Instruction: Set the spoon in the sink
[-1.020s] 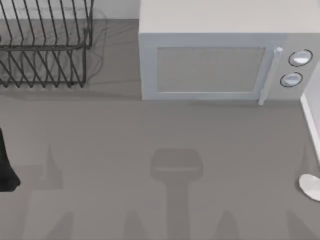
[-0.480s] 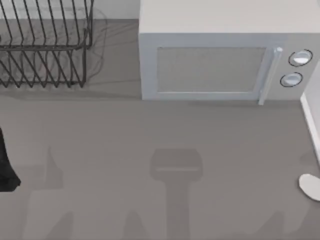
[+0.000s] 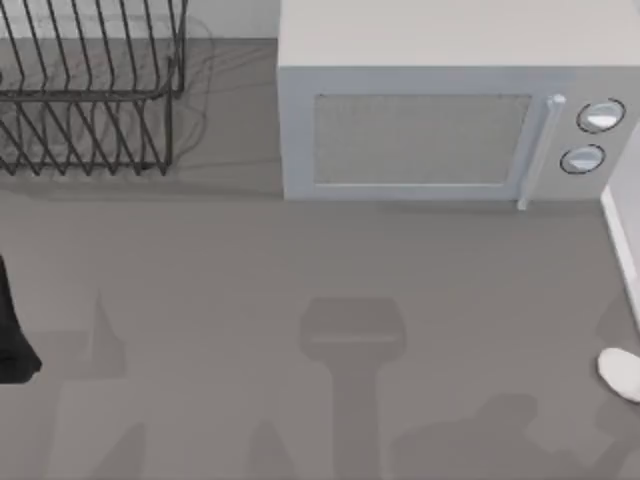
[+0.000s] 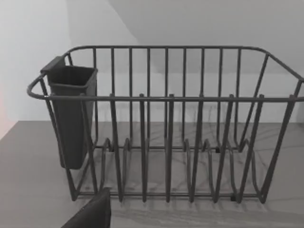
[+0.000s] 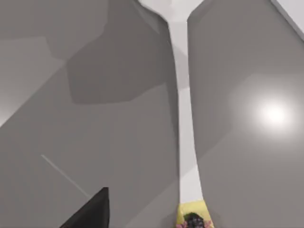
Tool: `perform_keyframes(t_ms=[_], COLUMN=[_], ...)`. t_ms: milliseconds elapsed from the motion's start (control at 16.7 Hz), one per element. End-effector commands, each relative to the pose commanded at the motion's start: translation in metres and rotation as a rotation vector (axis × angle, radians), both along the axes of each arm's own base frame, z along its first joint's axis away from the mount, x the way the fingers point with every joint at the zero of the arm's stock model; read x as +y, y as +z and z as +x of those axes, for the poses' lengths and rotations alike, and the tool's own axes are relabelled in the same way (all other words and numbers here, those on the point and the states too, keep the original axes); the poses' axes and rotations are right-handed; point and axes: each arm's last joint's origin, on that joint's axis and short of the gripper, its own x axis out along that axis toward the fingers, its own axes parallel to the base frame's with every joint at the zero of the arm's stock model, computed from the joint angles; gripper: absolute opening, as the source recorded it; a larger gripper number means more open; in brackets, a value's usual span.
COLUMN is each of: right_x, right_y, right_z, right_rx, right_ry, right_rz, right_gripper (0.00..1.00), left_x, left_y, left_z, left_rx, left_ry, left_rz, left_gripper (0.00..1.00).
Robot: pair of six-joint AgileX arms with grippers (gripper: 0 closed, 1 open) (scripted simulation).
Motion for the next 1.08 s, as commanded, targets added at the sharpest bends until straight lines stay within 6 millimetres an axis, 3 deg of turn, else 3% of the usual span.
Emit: perform_keyframes(t_ms=[240, 720, 900, 1080], right_x=[-0.004, -0.004, -0.005, -0.005], right_y=[-0.001, -0.005, -0.027, -0.062], right_z=[0.018, 0.020, 0.024, 0.027], right_rx=[0.166, 0.182, 0.186, 0.172], right_ry=[0.099, 0.113, 0.110, 0.110], right_rz=[0.003, 0.004, 0.005, 0.003], right_gripper=[1.00, 1.00, 1.00, 1.00], left_x=[0.000, 0.000, 0.000, 0.000], left_y=[0.000, 0.000, 0.000, 0.000], left_z=[0.000, 0.000, 0.000, 0.000], left_rx=[0.000, 0.000, 0.000, 0.000], left_ry=[0.000, 0.000, 0.000, 0.000], left_rz=[0.000, 0.000, 0.000, 0.000], left_gripper=[1.00, 1.00, 1.00, 1.00])
